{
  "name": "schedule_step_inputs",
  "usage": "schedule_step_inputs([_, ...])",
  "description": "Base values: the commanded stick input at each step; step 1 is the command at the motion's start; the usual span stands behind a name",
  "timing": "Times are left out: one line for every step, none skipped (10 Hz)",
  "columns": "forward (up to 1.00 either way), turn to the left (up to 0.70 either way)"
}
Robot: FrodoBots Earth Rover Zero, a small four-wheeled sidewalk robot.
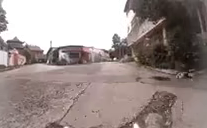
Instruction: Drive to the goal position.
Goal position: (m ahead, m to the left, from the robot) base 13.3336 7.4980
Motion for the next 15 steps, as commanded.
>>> schedule_step_inputs([0.70, 0.00])
schedule_step_inputs([0.70, 0.00])
schedule_step_inputs([0.70, 0.00])
schedule_step_inputs([0.70, 0.00])
schedule_step_inputs([0.70, 0.00])
schedule_step_inputs([0.70, 0.00])
schedule_step_inputs([0.70, 0.00])
schedule_step_inputs([0.70, 0.00])
schedule_step_inputs([0.70, 0.00])
schedule_step_inputs([0.70, 0.00])
schedule_step_inputs([0.70, 0.00])
schedule_step_inputs([0.70, 0.00])
schedule_step_inputs([0.70, 0.00])
schedule_step_inputs([0.70, 0.00])
schedule_step_inputs([0.70, 0.00])
